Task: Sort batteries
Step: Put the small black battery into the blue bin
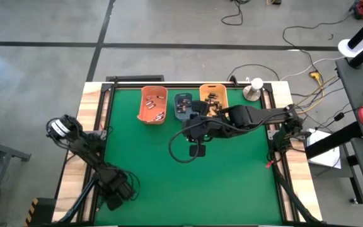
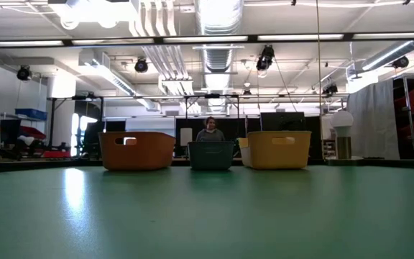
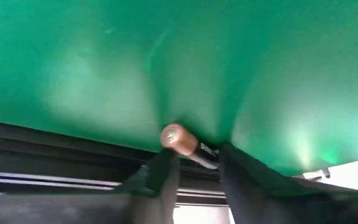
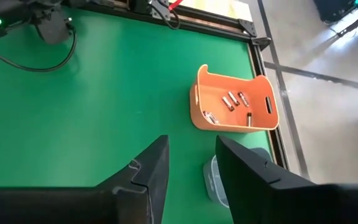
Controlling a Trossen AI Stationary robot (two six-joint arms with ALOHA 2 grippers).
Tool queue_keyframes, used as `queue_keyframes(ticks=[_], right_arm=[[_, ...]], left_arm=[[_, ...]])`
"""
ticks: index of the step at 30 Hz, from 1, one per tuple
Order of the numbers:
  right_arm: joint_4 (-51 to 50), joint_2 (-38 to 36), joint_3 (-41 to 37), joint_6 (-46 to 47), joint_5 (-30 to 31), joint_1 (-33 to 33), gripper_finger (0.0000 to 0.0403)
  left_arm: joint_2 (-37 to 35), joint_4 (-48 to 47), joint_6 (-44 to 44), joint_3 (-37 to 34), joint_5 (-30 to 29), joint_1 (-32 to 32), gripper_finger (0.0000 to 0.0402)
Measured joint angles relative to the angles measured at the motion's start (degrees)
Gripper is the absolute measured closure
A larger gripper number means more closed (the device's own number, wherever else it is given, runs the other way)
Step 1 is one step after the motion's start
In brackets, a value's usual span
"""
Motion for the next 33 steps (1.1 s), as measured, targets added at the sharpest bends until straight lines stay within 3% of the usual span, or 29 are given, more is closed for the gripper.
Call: queue_keyframes(ticks=[6,12,15,19,22,25,27,33], right_arm=[[0.13,-0.3,0.02,-0.71,0.0,0.0,0.0296],[1.63,-0.32,0.0,-2.48,-0.69,0.0,0.031],[4.1,-0.04,-0.45,-3.44,-5.2,-0.02,0.0316],[8.24,0.61,-1.82,-5.32,-7.76,0.39,0.0321],[7.38,0.68,-3.01,-5.63,-5.72,0.41,0.032],[9.75,-0.82,-4.85,-5.4,-4.76,0.09,0.0316],[13.63,-2.72,-7.02,-4.29,-4.64,0.07,0.0311],[29.73,-9.55,-20.02,3.76,-5.06,0.91,0.0301]], left_arm=[[-0.17,-2.24,4.99,-1.42,-0.38,0.34,0.0388],[-0.5,-4.85,6.96,-0.41,-2.91,2.14,0.0377],[-1.4,-6.78,8.45,1.05,-6.22,2.96,0.0387],[-3.62,-9.86,9.61,3.36,-15.28,3.79,0.0396],[-5.9,-10.48,8.19,3.87,-21.75,4.04,0.0398],[-9.15,-10.21,4.82,3.83,-32.11,4.07,0.0399],[-11.64,-10.84,1.48,3.7,-40.29,3.95,0.0399],[-19.63,-11.24,-4.2,3.39,-57.43,2.46,0.04]])
